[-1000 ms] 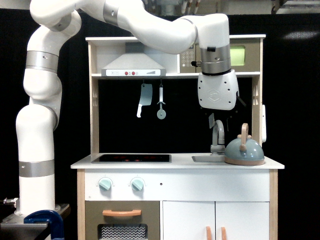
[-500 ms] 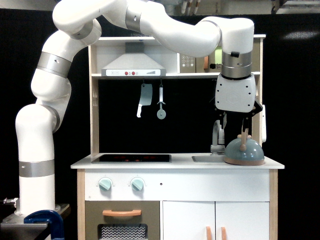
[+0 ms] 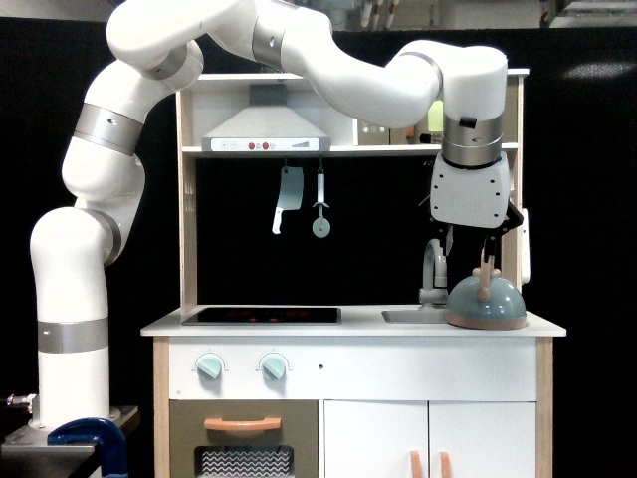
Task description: Place the teapot on the stove
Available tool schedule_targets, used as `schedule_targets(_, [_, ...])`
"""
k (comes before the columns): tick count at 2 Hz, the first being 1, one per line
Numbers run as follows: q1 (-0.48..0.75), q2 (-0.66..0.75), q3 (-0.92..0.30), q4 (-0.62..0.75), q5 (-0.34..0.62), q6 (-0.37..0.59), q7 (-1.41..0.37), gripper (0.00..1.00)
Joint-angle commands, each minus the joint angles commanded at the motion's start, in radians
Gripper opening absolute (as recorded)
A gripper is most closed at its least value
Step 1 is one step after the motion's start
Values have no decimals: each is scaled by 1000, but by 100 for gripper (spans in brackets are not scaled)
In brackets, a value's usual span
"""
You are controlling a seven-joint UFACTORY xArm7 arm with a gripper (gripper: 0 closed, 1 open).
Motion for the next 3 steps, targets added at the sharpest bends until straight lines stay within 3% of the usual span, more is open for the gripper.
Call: schedule_targets(3, [24,123,149,130,-14,-115,161,100])
